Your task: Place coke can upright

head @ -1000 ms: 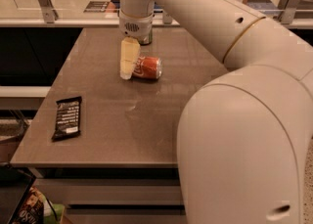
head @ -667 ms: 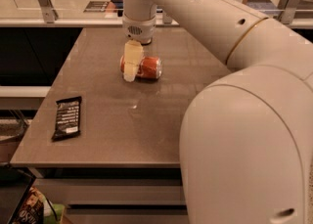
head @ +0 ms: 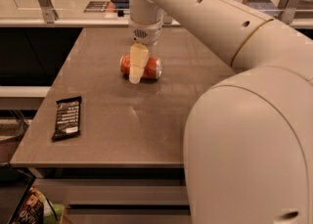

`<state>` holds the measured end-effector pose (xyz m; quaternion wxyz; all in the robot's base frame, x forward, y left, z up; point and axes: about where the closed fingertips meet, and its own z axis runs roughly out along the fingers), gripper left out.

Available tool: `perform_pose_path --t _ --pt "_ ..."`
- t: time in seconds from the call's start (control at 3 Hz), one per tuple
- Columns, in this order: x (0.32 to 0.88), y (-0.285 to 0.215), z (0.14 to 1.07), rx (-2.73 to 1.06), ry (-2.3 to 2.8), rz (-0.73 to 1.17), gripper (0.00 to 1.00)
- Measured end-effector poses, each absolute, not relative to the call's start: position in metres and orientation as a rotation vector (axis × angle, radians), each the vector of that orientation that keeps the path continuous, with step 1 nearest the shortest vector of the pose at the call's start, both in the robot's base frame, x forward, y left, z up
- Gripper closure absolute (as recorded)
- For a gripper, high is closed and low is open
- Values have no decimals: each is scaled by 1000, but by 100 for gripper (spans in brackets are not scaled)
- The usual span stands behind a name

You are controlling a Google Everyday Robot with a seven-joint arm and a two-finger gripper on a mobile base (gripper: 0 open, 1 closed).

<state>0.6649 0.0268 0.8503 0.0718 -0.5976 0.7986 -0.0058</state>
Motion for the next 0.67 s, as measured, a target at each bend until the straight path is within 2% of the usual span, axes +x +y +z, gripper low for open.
perform_pose_path --t 0.33,0.67 --pt "667 29 848 -1793 2394 -16 17" --pt "669 31 846 -1791 2389 -15 39"
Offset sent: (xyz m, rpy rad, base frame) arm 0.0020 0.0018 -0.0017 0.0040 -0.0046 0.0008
